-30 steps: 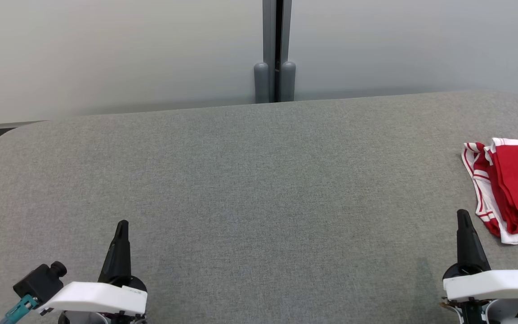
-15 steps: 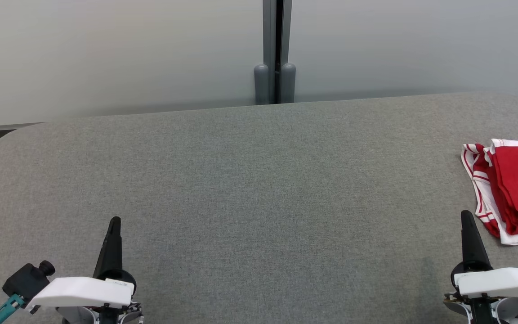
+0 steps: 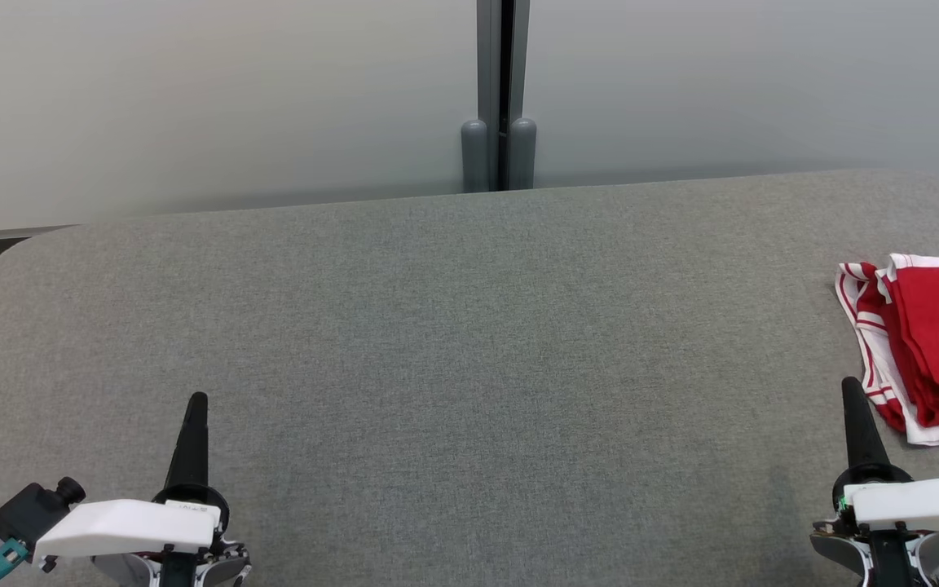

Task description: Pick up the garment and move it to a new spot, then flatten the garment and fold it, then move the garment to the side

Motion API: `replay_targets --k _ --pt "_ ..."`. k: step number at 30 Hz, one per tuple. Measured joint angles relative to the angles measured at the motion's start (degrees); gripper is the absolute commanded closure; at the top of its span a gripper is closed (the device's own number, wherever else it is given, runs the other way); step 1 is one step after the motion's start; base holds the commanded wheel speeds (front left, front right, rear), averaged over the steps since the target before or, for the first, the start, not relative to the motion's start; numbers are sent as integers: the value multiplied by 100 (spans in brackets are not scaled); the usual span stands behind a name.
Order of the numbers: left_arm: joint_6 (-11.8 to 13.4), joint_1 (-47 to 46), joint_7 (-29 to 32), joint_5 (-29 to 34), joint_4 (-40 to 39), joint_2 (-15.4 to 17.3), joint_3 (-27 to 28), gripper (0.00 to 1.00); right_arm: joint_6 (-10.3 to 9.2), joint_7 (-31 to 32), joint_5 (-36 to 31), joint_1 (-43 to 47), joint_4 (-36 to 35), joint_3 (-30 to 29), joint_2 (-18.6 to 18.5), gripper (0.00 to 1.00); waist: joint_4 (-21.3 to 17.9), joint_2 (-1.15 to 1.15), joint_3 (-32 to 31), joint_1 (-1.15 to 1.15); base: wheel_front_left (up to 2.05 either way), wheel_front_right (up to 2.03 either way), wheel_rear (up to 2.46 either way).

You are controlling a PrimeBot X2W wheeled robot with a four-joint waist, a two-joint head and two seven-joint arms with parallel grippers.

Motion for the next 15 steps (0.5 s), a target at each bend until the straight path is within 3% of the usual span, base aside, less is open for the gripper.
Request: replay_targets --k 15 --pt "-47 -100 209 -744 29 2 149 100 -1 215 829 -30 3 -80 -1 100 3 0 -32 0 0 0 0"
